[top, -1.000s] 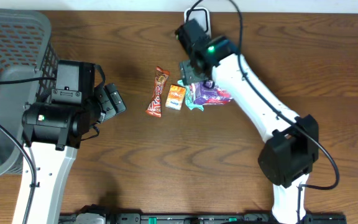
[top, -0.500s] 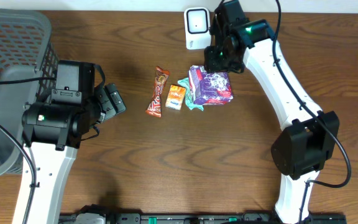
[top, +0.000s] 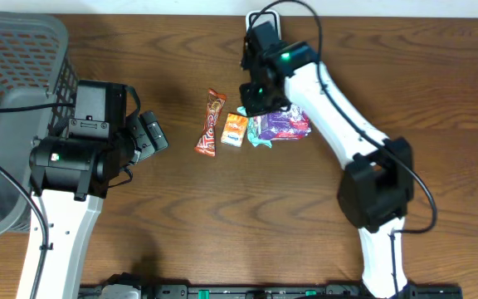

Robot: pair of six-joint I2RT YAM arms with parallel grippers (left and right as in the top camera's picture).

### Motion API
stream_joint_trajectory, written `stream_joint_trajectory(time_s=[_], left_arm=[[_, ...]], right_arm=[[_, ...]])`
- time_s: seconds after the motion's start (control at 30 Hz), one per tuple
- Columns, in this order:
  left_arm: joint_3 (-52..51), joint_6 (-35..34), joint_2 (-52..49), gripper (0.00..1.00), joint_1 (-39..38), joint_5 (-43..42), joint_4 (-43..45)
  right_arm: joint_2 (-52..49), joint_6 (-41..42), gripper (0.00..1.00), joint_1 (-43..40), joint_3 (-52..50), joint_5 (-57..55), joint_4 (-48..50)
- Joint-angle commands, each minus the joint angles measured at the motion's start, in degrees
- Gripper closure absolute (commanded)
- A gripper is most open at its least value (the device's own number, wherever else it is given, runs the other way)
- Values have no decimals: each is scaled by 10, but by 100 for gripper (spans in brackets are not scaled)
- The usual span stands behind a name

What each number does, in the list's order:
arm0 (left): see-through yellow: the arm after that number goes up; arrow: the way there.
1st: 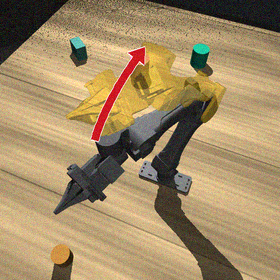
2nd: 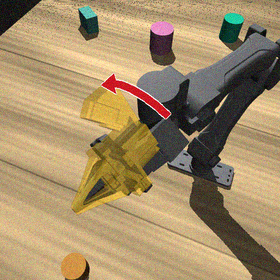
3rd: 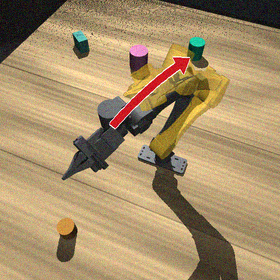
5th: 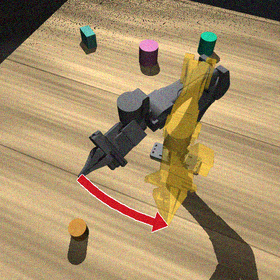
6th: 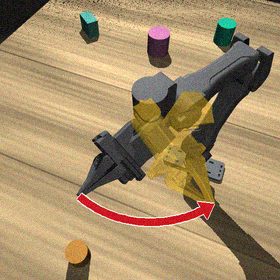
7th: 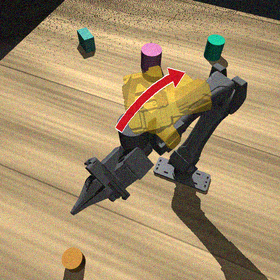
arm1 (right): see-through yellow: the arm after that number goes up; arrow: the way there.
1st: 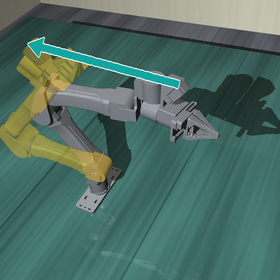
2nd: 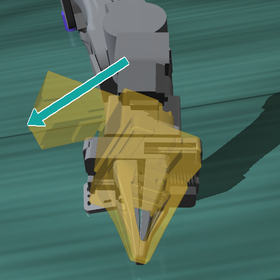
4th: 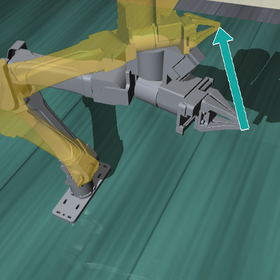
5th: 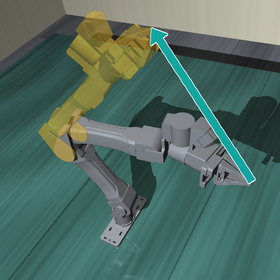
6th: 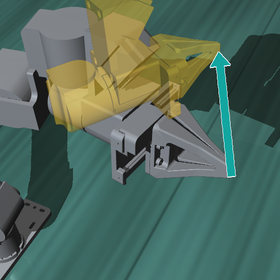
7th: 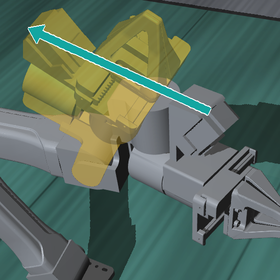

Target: Scan the item barcode

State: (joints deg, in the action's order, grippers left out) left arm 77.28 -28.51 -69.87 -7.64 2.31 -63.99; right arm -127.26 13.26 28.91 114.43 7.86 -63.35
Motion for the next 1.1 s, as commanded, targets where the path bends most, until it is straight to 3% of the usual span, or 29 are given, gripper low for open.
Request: stream_joint_trajectory(time_s=[0.0, 0.3, 0.67, 1.07], left_arm=[[6, -3, 4, 2, 2, 8, 0], [6, -3, 4, 2, 2, 8, 0], [6, -3, 4, 2, 2, 8, 0], [6, -3, 4, 2, 2, 7, 0]], right_arm=[[-27, 22, 99, -4, -2, -38, -3], [-39, 51, 99, -26, -2, -123, -28], [-33, 51, 98, -38, -1, -136, -42], [-18, 45, 95, -36, 19, -58, -50]])
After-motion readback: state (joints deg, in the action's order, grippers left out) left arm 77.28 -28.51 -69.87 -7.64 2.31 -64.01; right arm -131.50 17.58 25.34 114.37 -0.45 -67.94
